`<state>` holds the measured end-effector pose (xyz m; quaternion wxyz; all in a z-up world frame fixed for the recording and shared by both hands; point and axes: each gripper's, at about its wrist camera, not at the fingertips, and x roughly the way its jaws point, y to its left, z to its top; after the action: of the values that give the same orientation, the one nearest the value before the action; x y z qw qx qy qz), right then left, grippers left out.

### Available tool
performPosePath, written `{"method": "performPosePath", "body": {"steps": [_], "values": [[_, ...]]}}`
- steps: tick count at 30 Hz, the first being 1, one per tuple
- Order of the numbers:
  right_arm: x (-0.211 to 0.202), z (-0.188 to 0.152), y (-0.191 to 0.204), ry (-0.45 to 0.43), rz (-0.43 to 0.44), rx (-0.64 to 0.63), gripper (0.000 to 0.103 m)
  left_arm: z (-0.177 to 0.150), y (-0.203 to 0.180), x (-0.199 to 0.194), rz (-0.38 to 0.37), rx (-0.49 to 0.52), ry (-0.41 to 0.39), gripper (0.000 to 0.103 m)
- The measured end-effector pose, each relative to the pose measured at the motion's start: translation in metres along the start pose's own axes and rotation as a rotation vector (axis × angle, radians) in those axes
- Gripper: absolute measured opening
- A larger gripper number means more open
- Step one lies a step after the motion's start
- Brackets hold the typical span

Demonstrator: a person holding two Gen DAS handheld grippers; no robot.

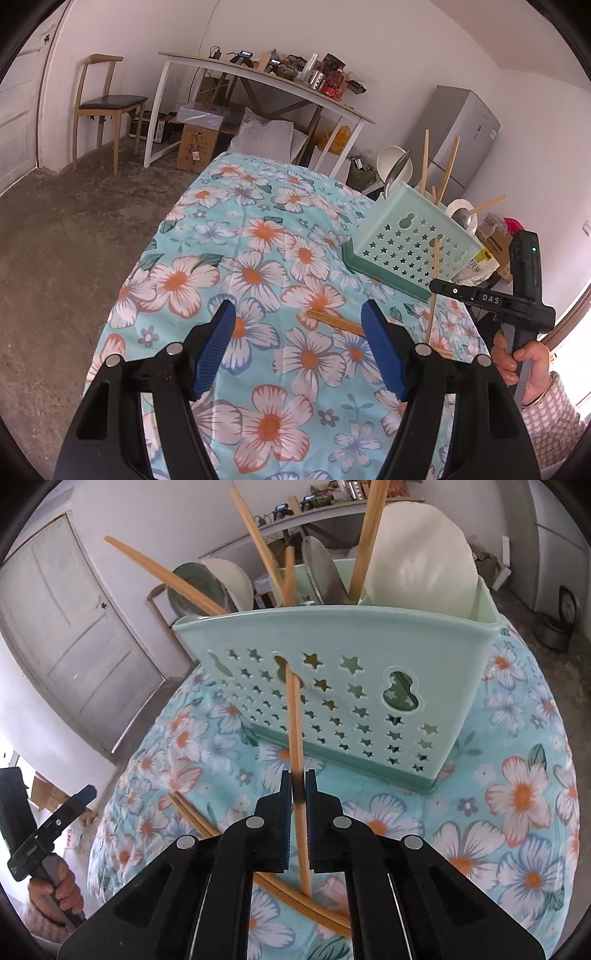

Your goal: Organize utensils

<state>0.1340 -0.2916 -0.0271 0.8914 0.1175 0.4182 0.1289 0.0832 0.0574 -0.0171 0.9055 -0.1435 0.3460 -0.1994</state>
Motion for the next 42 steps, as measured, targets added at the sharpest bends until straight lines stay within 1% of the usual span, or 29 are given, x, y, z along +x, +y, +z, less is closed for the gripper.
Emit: {"method": "performPosePath", "body": {"steps": [5,11,14,18,22,23,25,29,32,33,35,36,37,39,42], "values": [[-0.004,-0.012,0.005,0.022,0.019,0.008,0.005,-0.001,-0.001,0.005,-0.015,-0.003,0.011,0.068],[-0.007,-0.028,0.001,0.092,0.088,0.085,0.005,-0.002,-0.003,0.009,-0.027,0.000,0.021,0.068],[-0.007,-0.037,-0.001,0.131,0.109,0.118,0.005,-0.003,-0.004,0.010,-0.031,-0.001,0.025,0.068],[-0.011,-0.053,-0.002,0.174,0.134,0.155,0.005,-0.003,-0.005,0.011,-0.033,0.003,0.029,0.068],[-0.021,-0.073,-0.007,0.212,0.186,0.223,0.005,-0.005,-0.005,0.014,-0.038,-0.001,0.038,0.068],[-0.023,-0.079,-0.008,0.233,0.181,0.235,0.005,-0.005,-0.005,0.016,-0.041,-0.004,0.043,0.068],[-0.027,-0.092,-0.012,0.249,0.194,0.272,0.005,-0.006,-0.007,0.018,-0.045,-0.004,0.053,0.068],[-0.034,-0.113,-0.020,0.265,0.182,0.332,0.005,-0.009,-0.010,0.024,-0.057,0.007,0.072,0.068],[-0.038,-0.121,-0.027,0.284,0.123,0.346,0.005,-0.010,-0.013,0.028,-0.065,0.012,0.081,0.068],[-0.040,-0.121,-0.027,0.284,0.093,0.334,0.007,-0.010,-0.013,0.029,-0.067,0.012,0.083,0.068],[-0.044,-0.117,-0.029,0.272,0.074,0.323,0.010,-0.010,-0.015,0.030,-0.070,0.015,0.088,0.068],[-0.045,-0.114,-0.031,0.260,0.060,0.323,0.018,-0.010,-0.015,0.032,-0.072,0.017,0.093,0.068],[-0.046,-0.109,-0.033,0.243,0.045,0.319,0.024,-0.011,-0.016,0.033,-0.073,0.018,0.097,0.068],[-0.045,-0.100,-0.036,0.221,0.020,0.305,0.025,-0.012,-0.017,0.034,-0.076,0.019,0.103,0.068],[-0.033,-0.084,-0.037,0.200,0.001,0.275,0.025,-0.013,-0.019,0.036,-0.080,0.021,0.120,0.068]]}}
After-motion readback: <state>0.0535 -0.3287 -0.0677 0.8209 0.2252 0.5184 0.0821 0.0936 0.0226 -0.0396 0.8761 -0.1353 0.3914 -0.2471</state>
